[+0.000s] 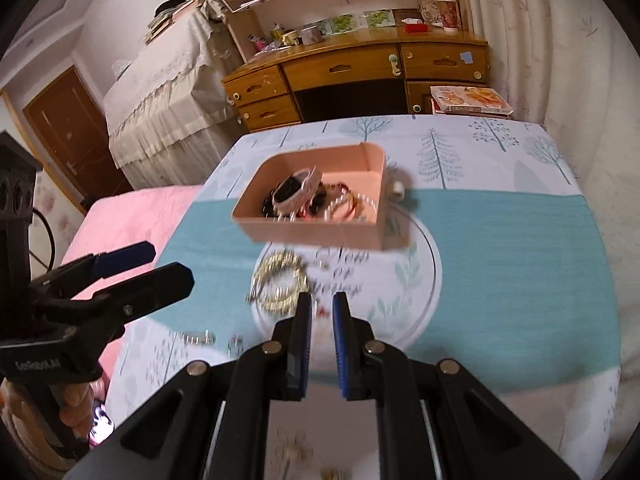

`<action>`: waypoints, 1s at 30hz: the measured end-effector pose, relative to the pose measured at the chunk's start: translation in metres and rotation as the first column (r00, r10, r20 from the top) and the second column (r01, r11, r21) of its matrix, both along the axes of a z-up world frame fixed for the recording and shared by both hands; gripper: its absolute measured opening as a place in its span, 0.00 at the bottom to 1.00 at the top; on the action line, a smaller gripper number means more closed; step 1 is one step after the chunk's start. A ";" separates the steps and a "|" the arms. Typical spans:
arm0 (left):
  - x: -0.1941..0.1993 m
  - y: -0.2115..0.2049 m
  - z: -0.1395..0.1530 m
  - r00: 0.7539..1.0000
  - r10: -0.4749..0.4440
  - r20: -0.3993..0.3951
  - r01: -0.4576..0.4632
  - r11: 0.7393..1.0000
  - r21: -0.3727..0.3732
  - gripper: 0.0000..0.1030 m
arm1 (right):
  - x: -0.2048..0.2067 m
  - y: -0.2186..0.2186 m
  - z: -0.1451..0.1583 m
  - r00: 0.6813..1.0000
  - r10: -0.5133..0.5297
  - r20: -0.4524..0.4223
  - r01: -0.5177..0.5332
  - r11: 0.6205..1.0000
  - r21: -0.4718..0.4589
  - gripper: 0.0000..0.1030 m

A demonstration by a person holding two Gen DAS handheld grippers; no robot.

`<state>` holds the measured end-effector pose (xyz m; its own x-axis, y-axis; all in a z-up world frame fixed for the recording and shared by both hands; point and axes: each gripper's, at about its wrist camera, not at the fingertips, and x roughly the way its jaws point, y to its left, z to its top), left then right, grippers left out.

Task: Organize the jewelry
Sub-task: 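Grasp the round pearl brooch with the left tool while the right tool grasps the silver flower clip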

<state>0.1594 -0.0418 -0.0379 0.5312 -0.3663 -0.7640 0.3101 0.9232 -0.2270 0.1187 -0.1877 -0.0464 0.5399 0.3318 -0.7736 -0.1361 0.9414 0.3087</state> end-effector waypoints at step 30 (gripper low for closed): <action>-0.108 -0.057 -0.101 0.980 -0.195 -0.040 0.199 0.975 0.098 0.63 | -0.129 -0.014 -0.064 0.999 0.046 0.000 -0.046 0.998 -0.052 0.11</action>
